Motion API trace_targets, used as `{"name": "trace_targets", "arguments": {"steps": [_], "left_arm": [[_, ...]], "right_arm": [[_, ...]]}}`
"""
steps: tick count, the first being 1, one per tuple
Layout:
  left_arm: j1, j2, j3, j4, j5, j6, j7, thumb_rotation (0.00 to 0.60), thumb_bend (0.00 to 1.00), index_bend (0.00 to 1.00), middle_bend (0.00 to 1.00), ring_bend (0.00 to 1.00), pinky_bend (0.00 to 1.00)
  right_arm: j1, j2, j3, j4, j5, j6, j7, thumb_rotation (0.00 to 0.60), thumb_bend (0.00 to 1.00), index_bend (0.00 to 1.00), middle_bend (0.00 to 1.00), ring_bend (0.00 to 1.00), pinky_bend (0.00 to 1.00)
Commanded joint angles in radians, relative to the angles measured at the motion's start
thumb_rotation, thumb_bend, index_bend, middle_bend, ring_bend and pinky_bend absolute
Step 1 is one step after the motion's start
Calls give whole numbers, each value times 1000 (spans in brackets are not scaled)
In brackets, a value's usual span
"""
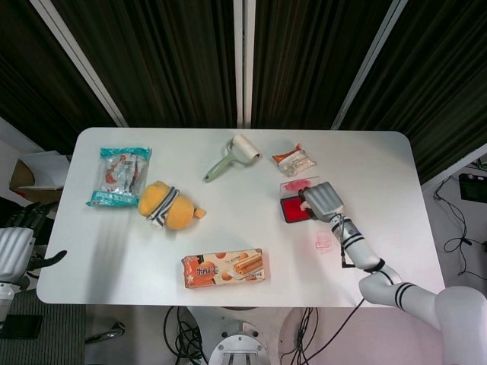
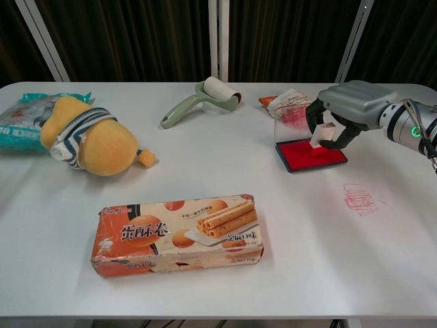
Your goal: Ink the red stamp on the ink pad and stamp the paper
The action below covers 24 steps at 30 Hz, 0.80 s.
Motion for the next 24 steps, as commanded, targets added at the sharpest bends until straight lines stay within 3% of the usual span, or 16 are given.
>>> {"name": "trace_targets", "arguments": {"steps": [1,6,11,18,24], "left_arm": [[-2,-2,0,-2,1,-2,2,600,120,132,183,118,210],[-6,-7,0,-7,6,-5,8,600,121,132,183,118,210],[-8,-9,2,-13,11,-7,17,600,121,132,183,118,210],[-10,-10,4,-14,11,-12,25,600,121,132,183,118,210],[-12,-8,3,-17,13,-12,30,600,121,132,183,118,210]], "right_arm": [[-24,69,5,-96,-30,69,20,600,381,714,619,809,1000],[-76,179,-28,-252,-63,132,6,600,380,715,619,809,1000],[-144,234,-103,-318,-111,188,2,600,379,718,618,809,1000],[-224,227,-207,-270,-197,251,28,600,370,708,606,809,1000],[-254,203,-236,-209,-251,292,64,600,364,699,597,808,1000]]}}
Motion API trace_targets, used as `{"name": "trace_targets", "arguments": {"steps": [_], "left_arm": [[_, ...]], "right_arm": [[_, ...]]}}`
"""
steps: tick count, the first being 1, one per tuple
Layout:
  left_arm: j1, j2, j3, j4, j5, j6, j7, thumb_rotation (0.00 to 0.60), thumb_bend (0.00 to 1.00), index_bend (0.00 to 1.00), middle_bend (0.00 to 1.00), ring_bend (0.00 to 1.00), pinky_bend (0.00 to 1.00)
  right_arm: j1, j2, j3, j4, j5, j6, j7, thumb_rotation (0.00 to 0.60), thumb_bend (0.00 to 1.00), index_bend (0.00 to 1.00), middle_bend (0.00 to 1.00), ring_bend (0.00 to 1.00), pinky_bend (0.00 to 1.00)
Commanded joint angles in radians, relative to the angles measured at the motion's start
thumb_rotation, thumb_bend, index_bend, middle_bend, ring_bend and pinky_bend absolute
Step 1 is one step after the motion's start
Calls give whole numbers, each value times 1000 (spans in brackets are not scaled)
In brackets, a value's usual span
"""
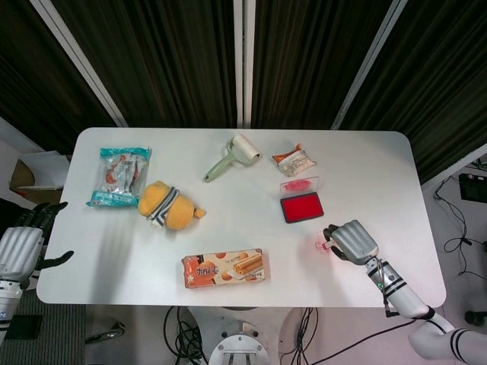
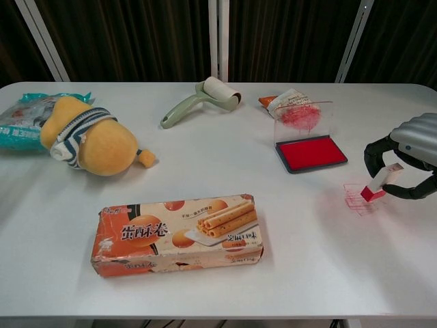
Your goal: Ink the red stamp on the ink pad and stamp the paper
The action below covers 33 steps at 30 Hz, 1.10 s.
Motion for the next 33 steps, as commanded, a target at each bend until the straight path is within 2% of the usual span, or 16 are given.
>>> {"name": "trace_targets", "arguments": {"steps": [1,13,18,33], "left_arm": [[0,-2,0,1,1,2,-4,600,120,132,183,118,210],[7,-6,1,19,1,13,-19,600,121,132,183,118,210],[8,-6,1,22,-2,13,-22,600,121,132,183,118,210],[9,-7,2,25,-6,8,-26,600,121,161,186,118,210]], "right_arm": [[-20,-21,-11,35,-19,21,26,600,364,699,596,808,1000],[-36,-95,-12,158,-40,15,54,600,365,670,580,808,1000],[-33,-96,-11,163,-44,4,65,600,362,620,567,808,1000],[-25,-66,-19,127,-54,-36,51,600,303,433,404,796,1000]]}}
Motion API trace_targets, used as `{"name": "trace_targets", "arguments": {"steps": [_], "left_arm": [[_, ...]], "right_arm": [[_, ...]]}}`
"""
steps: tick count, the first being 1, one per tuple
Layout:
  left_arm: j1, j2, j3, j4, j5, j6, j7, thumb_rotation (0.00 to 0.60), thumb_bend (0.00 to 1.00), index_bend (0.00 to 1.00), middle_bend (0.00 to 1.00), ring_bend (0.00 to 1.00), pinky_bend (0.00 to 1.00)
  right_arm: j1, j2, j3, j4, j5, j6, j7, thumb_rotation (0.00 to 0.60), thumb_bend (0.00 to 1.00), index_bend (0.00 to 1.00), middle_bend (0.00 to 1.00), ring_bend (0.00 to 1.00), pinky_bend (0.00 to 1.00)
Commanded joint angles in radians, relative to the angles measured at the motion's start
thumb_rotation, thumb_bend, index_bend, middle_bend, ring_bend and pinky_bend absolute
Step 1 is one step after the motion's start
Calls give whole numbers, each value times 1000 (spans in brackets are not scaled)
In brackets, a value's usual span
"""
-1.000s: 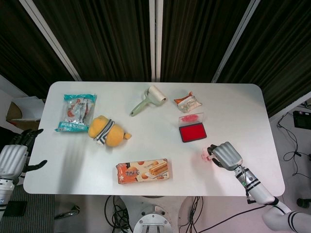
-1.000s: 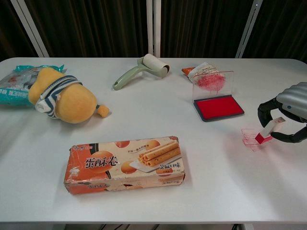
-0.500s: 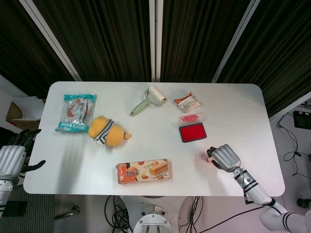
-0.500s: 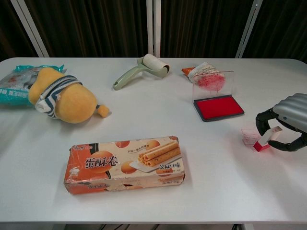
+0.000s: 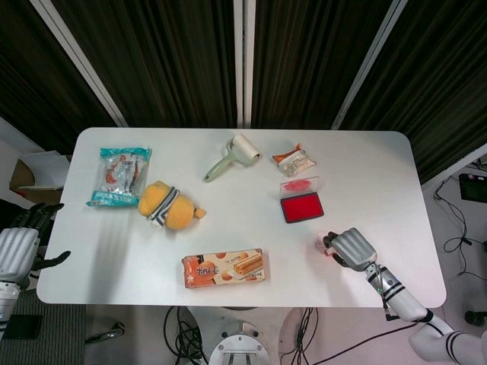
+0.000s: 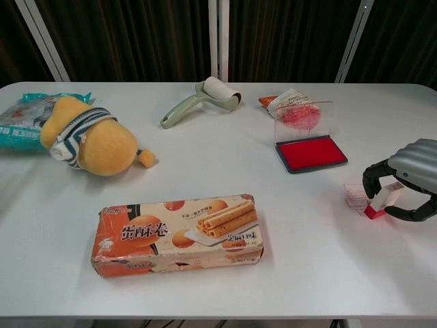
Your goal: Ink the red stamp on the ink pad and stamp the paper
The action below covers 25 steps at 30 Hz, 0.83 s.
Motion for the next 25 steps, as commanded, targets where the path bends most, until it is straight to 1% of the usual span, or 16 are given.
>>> {"name": "trace_targets", "arguments": {"steps": [1,2,6,10,13,14,15,16,17,18,19,20,21,22,23,25], "left_arm": [[1,0,1,0,1,1,-1,600,121,162,186,118,210],[1,1,1,0,1,2,-1,600,121,162,186,118,210],[3,3,0,-1,2,5,-2,600,122,162,186,118,210],[3,6,0,-4,4,8,-2,600,122,163,186,118,210],[3,9,0,-12,7,9,2,600,121,165,186,118,210],[3,10,0,-15,7,9,4,600,121,170,186,118,210],[3,12,0,-19,8,9,5,600,121,175,186,118,210],[3,15,1,-24,9,10,8,600,121,180,186,118,210],[4,18,1,-31,11,12,12,600,121,184,186,118,210],[4,21,1,-37,11,14,15,600,121,184,186,118,210],[5,24,1,-42,11,15,19,600,121,185,186,118,210],[6,28,0,-47,8,16,24,600,122,185,186,118,210],[7,30,0,-51,7,16,28,600,122,185,186,118,210],[8,33,-1,-54,5,16,33,600,122,184,186,118,210],[9,33,-1,-57,4,18,36,600,122,182,186,118,210],[10,31,-3,-59,4,22,42,600,122,176,186,118,210]], "right_arm": [[1,4,-1,-6,-4,-1,-4,600,301,420,391,796,1000],[0,6,-2,-10,-6,0,-5,600,300,410,382,796,1000],[0,27,-2,-35,-16,12,-13,600,290,318,318,796,1000],[-6,76,-2,-90,-33,49,-34,600,274,242,276,796,1000],[-32,146,2,-160,-58,134,-61,600,252,140,242,794,1000],[-44,166,4,-180,-62,165,-63,600,239,101,224,779,1000],[-57,186,6,-199,-66,198,-61,600,223,65,203,737,994],[-71,205,9,-215,-70,232,-57,600,207,34,177,653,975],[-92,226,14,-232,-71,278,-47,600,189,16,149,542,927],[-108,240,17,-241,-70,309,-35,600,162,4,105,372,801],[-123,251,22,-247,-64,335,-25,600,143,0,72,248,672],[-144,260,33,-251,-51,369,-16,600,114,0,31,104,438],[-158,263,43,-252,-37,389,-11,600,92,0,7,22,219],[-175,265,55,-254,-14,404,-10,600,81,0,0,0,94],[-186,266,64,-256,8,407,-14,600,77,0,0,0,20],[-203,265,80,-264,55,396,-26,600,96,0,0,0,0]]}}
